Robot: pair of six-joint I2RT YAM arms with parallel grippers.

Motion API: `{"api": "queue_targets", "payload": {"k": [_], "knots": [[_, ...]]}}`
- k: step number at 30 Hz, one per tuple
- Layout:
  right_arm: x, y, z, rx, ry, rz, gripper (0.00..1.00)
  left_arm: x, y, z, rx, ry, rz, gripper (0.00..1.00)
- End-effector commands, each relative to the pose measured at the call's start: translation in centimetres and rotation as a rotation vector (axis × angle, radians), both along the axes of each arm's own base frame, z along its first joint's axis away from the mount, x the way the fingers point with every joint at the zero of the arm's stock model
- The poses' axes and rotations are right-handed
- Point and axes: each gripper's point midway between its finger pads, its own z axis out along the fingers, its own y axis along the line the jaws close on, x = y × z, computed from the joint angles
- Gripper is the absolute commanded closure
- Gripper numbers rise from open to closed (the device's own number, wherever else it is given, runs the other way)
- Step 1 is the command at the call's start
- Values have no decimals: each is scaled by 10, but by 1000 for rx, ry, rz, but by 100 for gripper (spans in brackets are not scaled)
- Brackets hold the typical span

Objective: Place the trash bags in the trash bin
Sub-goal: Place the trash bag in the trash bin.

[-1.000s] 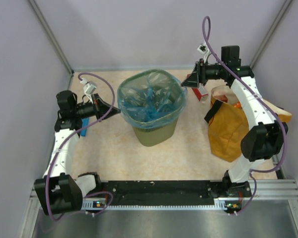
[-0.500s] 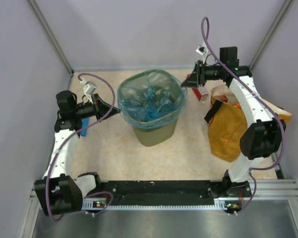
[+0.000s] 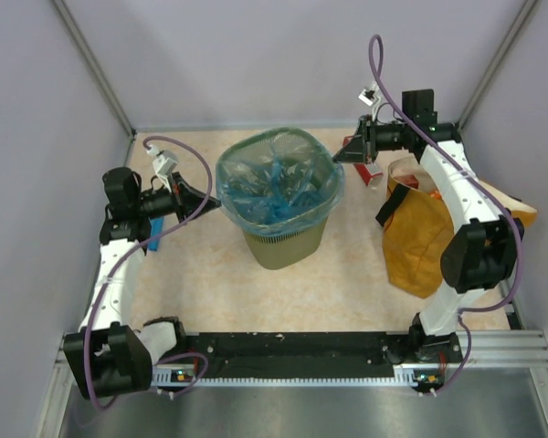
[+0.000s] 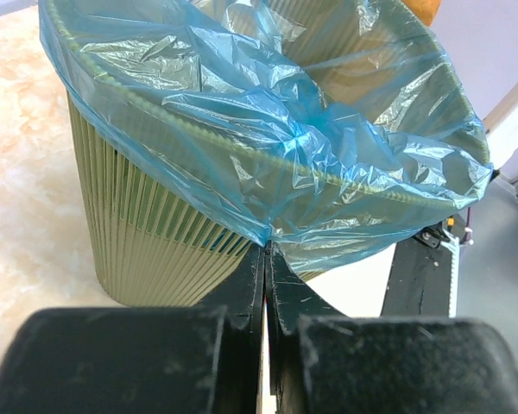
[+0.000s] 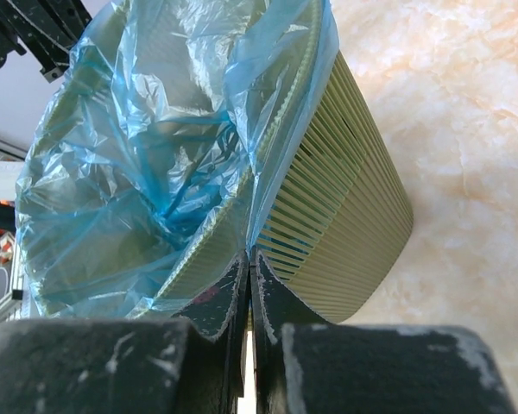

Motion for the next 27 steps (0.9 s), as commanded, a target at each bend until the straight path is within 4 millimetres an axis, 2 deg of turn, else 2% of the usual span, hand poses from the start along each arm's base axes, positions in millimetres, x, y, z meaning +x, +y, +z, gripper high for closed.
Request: {"api": "queue_targets", "payload": {"k": [1,12,23,27], "knots": [[-2,-4,4,6,-66,19,100,0,4,3,42,-97,26,100],[2,-13,-13,-85,-123,-45,100,6,10,-29,131,-161,62,100],[1,-15,-41,-113,-92,-48,100,12,13,-50,162,-157,73,100],[0,-15,-42,-107,-79,-48,100,12,12,-52,162,-156,67,100]]}}
